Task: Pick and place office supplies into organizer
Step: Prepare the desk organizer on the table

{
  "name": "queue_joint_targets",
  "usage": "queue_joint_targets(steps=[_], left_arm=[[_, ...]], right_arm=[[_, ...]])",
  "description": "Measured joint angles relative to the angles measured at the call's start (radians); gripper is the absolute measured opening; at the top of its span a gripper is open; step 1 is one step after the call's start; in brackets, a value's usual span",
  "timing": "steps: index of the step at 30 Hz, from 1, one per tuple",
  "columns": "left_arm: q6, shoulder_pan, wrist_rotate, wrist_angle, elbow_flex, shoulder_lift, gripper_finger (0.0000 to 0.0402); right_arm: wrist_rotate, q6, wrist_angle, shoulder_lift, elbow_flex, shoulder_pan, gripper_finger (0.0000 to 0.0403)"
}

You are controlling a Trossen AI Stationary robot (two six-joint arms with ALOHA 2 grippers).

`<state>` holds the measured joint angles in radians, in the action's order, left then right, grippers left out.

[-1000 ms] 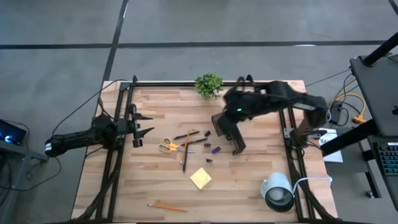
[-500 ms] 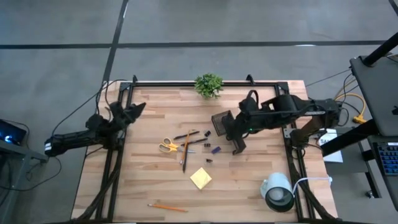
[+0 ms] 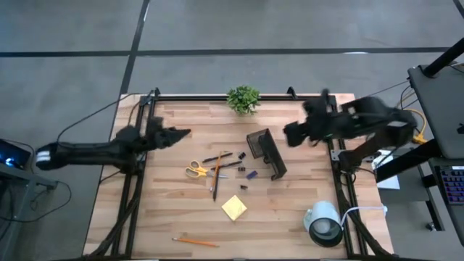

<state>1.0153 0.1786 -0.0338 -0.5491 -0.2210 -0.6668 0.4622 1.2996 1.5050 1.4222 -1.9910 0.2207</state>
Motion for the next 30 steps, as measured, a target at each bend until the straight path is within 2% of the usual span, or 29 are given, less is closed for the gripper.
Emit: queue_joint_targets(steps=[3,5,11,14,16,21,24,30], left_arm=[[0.024,-0.021,0.071,-0.001,-0.084,-0.213,0.0167],[0.079,-0.046,0.078,-0.039,-0.117,-0.350,0.0167],[0.268,-0.076,-0.025,-0.360,-0.190,-0.700,0.0167],[0.343,-0.076,-0.024,-0.454,-0.240,-0.853,0.0167],[0.385,-0.083,-0.018,-0.498,-0.307,-0.927,0.0167],[0.431,-0.092,-0.003,-0.467,-0.447,-1.097,0.0167],[0.446,-0.092,-0.002,-0.438,-0.542,-1.153,0.0167],[0.445,-0.091,-0.005,-0.365,-0.628,-1.224,0.0167]], right_arm=[[0.043,0.017,0.020,-0.073,0.025,0.002,0.0206],[0.069,0.042,0.030,-0.121,0.065,0.002,0.0206],[0.091,0.061,0.030,-0.224,0.224,0.002,0.0206],[0.089,0.062,0.026,-0.252,0.275,0.002,0.0206],[0.084,0.055,0.025,-0.266,0.301,0.002,0.0206],[0.083,0.034,0.025,-0.284,0.321,0.002,0.0206],[0.083,0.012,0.025,-0.293,0.321,0.002,0.0206],[0.087,-0.001,0.023,-0.308,0.317,0.002,0.0206]])
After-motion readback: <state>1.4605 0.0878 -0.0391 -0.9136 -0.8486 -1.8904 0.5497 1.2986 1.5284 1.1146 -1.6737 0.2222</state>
